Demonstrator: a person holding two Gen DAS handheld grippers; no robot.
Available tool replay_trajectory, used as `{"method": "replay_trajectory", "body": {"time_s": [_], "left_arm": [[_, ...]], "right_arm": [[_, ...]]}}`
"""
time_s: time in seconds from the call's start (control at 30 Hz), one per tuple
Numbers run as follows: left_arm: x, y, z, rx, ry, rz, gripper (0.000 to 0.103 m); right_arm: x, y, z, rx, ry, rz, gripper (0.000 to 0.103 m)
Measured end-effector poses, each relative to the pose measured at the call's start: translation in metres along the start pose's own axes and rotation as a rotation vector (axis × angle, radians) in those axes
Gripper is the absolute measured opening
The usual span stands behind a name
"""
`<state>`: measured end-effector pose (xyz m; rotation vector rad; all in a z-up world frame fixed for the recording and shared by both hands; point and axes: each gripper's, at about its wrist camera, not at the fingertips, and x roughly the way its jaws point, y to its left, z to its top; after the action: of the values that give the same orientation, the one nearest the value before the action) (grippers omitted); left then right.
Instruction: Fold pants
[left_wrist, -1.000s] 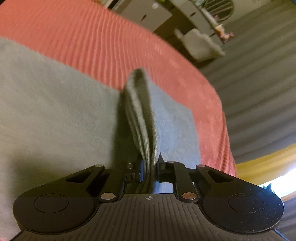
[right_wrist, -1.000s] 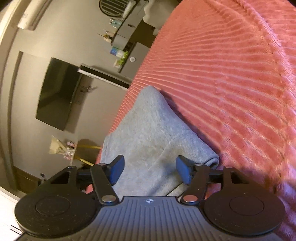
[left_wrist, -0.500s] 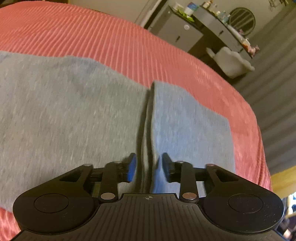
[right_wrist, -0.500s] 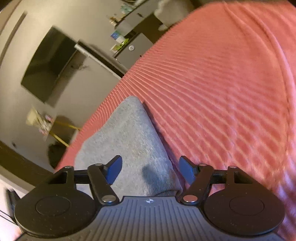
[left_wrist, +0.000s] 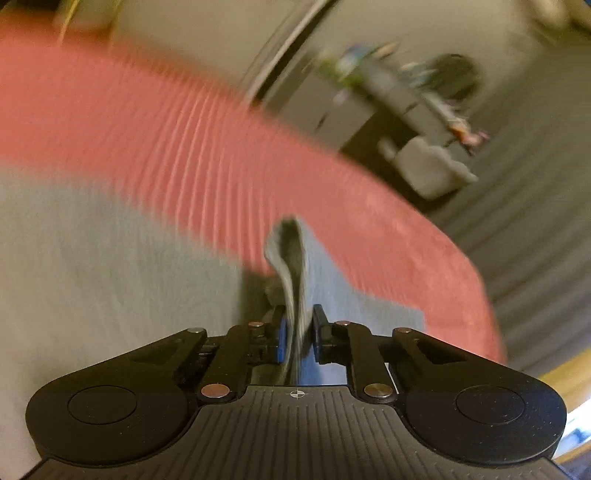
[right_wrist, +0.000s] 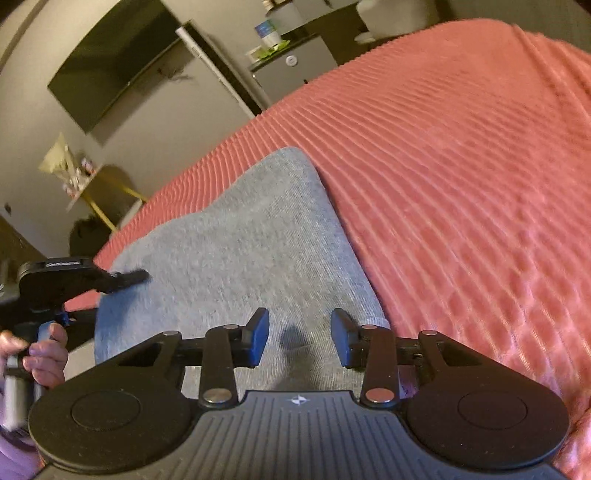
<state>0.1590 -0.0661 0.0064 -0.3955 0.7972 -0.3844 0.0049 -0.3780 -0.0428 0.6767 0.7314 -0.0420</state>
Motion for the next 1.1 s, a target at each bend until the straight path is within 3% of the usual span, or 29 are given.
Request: {"method": "replay_trajectory", "body": {"time_s": [0.07,0.13,0.17,0.23,0.27,0.5,0.63,0.73,1.03,1.1], "left_arm": [[-0.009,-0.006,-0.005,0.089,-0.032,0.121,0.014],[-0.015,0.002,-0.012,0.096,-0.010,0.235,0.018],[-0.021,0.008,-0.016,0.077,0.011,0.225,0.021],[-0.034,0.018,-0.028,0.018,0.080,0.148,0.044],[-0.040,0.020,-0.033,0.002,0.103,0.120,0.047],[-0.038,0.041,-0.071,-0.114,0.233,0.047,0.057],[-0.032,0.033,-0.081,-0.044,0.217,0.089,0.051],[-0.031,0.018,-0.083,-0.017,0.226,0.084,0.033],[-0.030,-0.002,-0.088,0.048,0.216,0.143,0.021],[-0.032,-0.002,-0.088,0.059,0.217,0.147,0.019]], "right_arm": [[0.002,0.004,0.000,0.000,0.004,-0.005,0.037],[0.004,0.009,-0.001,-0.012,0.010,-0.017,0.037],[0.004,0.011,0.000,-0.020,0.012,-0.022,0.038],[0.005,0.014,0.000,-0.031,0.013,-0.029,0.038],[0.005,0.014,0.000,-0.035,0.015,-0.033,0.038],[0.010,0.030,-0.001,-0.125,0.029,-0.095,0.041],[0.011,0.040,-0.004,-0.187,0.033,-0.135,0.044],[0.013,0.046,-0.006,-0.223,0.041,-0.158,0.047],[0.030,0.076,-0.015,-0.453,0.075,-0.303,0.056],[0.034,0.082,-0.018,-0.512,0.082,-0.348,0.063]]}}
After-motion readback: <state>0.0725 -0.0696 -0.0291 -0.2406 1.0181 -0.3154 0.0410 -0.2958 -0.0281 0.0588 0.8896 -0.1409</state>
